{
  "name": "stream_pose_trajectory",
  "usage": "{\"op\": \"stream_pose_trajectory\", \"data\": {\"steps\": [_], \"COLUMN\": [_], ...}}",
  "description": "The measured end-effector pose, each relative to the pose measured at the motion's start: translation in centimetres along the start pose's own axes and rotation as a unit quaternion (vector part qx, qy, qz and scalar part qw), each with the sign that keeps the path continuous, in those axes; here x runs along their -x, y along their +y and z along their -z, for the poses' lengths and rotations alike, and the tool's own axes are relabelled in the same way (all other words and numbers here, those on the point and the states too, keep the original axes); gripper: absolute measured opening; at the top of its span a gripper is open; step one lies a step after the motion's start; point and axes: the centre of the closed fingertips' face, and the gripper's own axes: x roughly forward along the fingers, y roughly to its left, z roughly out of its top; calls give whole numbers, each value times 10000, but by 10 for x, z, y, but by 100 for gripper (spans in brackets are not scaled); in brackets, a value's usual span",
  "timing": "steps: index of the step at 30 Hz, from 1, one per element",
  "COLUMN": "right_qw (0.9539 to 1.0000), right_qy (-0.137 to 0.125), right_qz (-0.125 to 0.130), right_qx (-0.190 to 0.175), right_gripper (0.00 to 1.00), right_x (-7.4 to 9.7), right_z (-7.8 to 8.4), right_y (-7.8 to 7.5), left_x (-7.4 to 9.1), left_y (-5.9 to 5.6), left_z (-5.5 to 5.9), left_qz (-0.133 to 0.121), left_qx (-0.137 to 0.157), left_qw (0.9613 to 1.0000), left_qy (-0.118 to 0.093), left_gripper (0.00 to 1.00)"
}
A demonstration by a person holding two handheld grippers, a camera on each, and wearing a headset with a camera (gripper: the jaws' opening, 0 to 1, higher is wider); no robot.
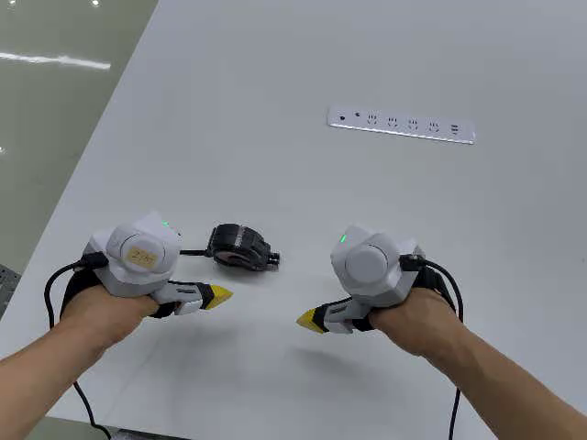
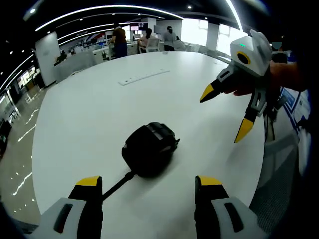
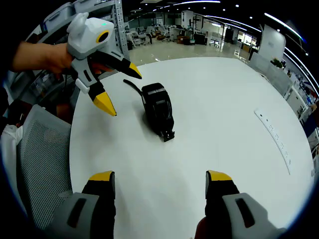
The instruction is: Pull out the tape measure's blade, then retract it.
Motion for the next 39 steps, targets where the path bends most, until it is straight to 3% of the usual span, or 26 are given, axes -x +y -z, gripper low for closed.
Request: {"op": "stream_pose_trajectory", "data": {"steps": [13, 27, 39], "right_qw": [9992, 9968, 9934], "right_qy": [73, 164, 132], "right_qz": [-94, -283, -400], "right_qx": [389, 728, 1064], "right_gripper": [70, 66, 62], "right_x": [-10, -27, -38], "right_z": [2, 0, -8], "right_y": [-20, -22, -22], "left_x": [-9, -20, -28], "left_y": [0, 1, 1], "left_z": [-9, -12, -14], "left_qz": [328, 570, 795], "left_qx": [-585, -1024, -1419], "left_qw": [9977, 9930, 9865], "left_qy": [-52, 106, 194], "left_gripper": [70, 69, 67]}}
